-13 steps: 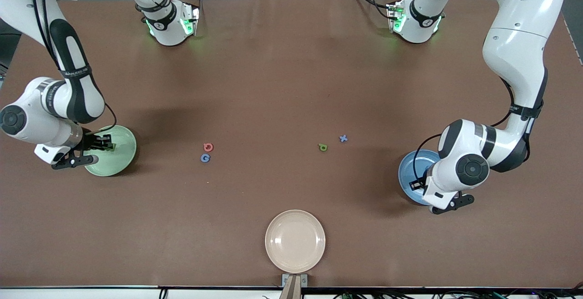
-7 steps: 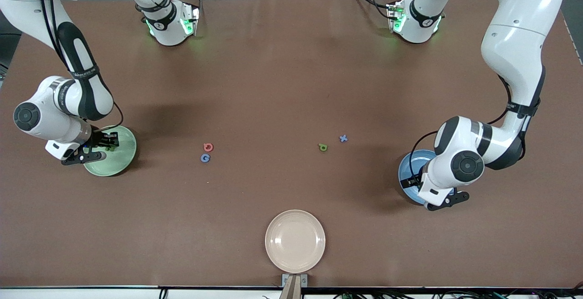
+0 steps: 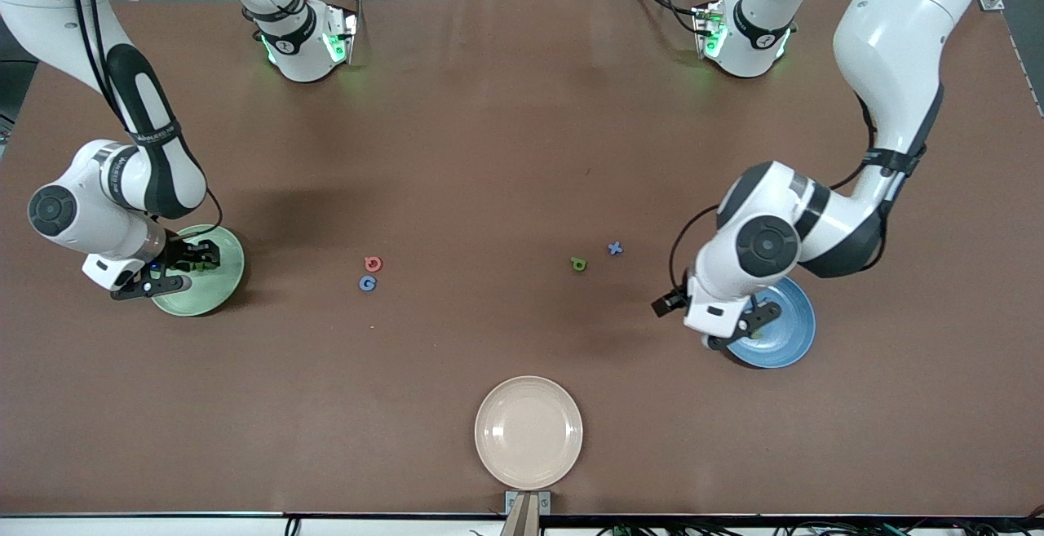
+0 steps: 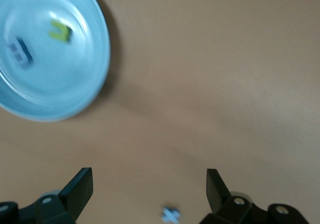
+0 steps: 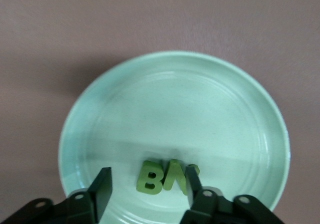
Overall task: Sort upper and lower case letters into plates
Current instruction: 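Move the right gripper to the blue G while the left gripper reaches the p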
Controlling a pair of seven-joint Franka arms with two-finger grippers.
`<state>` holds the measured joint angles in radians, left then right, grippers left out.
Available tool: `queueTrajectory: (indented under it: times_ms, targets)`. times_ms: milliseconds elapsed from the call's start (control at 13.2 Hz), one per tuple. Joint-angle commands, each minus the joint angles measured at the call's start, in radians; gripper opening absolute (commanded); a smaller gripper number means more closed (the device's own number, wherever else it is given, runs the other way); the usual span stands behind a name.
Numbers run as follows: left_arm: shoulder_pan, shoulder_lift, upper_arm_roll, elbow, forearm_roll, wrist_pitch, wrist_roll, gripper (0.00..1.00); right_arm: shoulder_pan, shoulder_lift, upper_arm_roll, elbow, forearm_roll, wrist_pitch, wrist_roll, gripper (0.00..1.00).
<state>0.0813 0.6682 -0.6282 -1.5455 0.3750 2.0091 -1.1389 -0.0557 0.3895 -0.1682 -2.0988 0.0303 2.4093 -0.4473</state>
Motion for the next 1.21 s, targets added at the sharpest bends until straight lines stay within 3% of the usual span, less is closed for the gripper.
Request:
queueTrajectory:
  times_ms: [0,227,378,604,831,1133]
  targets:
    - [-0.098,0.002,-0.002,-0.002,0.010,0.002,-0.203,1.00,0.055,-0.116,0.013,0.060,0.005,-0.197,0.075,1.00]
    - [-0.166,0.010,-0.004,-0.007,0.012,0.007,-0.448,1.00,0.219,-0.132,0.019,0.055,0.005,-0.231,0.335,1.00]
    - [-0.225,0.008,-0.004,-0.011,0.015,0.014,-0.664,1.00,0.299,-0.120,0.021,0.054,0.014,-0.225,0.407,1.00]
    - [-0.242,0.065,0.001,-0.016,0.018,0.090,-0.720,1.00,0.431,-0.060,0.019,0.062,0.066,-0.155,0.537,1.00]
    - [-0.265,0.116,0.004,-0.016,0.018,0.160,-0.769,0.99,0.470,0.037,0.021,0.081,0.071,-0.033,0.579,1.00]
    - [-0.287,0.136,0.063,-0.016,0.028,0.161,-0.783,0.87,0.523,0.156,0.021,0.173,0.172,-0.029,0.576,1.00]
